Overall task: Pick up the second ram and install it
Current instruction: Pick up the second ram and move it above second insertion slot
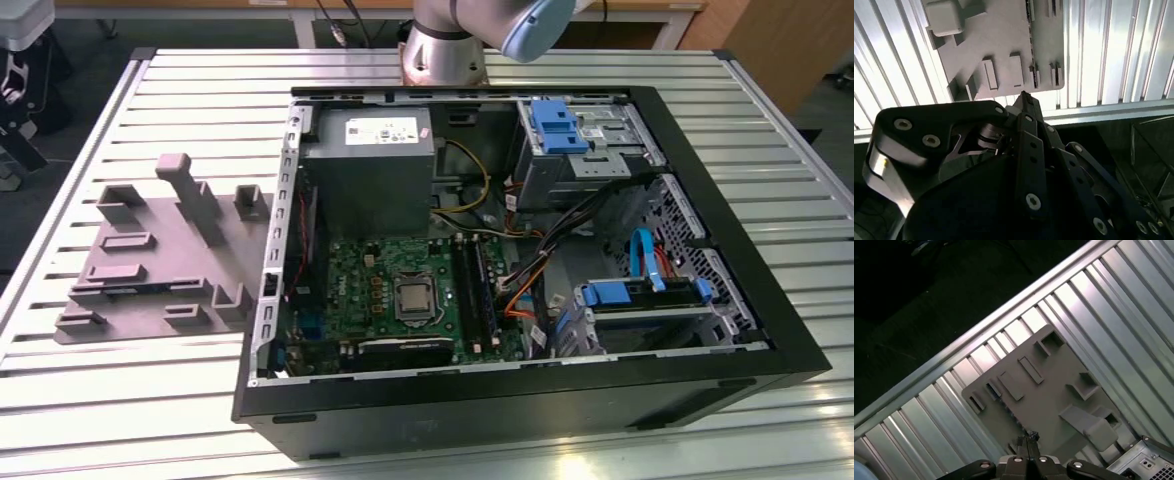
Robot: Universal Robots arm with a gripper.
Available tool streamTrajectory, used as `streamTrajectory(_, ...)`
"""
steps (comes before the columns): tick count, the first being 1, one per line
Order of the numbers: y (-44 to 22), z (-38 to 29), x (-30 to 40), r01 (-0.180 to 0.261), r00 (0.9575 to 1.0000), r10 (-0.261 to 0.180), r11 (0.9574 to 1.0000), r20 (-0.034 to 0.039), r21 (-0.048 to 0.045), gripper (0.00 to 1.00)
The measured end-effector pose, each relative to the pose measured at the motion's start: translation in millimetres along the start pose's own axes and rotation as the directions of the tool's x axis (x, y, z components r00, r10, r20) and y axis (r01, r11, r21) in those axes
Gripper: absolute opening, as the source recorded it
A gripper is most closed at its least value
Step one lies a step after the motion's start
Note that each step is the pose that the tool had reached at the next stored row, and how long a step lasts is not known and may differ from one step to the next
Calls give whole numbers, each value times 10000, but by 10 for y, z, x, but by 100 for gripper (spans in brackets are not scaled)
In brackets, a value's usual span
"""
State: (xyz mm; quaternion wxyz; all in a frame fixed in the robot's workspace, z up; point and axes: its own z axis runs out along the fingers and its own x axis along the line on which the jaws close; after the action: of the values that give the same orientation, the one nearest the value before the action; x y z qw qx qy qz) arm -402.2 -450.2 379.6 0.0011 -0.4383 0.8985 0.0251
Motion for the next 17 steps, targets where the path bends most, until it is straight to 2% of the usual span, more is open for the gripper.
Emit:
streamTrajectory(4,0,1,0,708,9975,-708,9975,-31,-18,11)
streamTrajectory(8,0,3,0,1421,9898,-1421,9898,-61,-39,11)
streamTrajectory(11,0,4,0,1968,9804,-1968,9804,-83,-56,11)
streamTrajectory(13,0,5,0,2319,9727,-2319,9727,-96,-68,11)
streamTrajectory(17,0,8,0,3022,9531,-3023,9532,-122,-94,11)
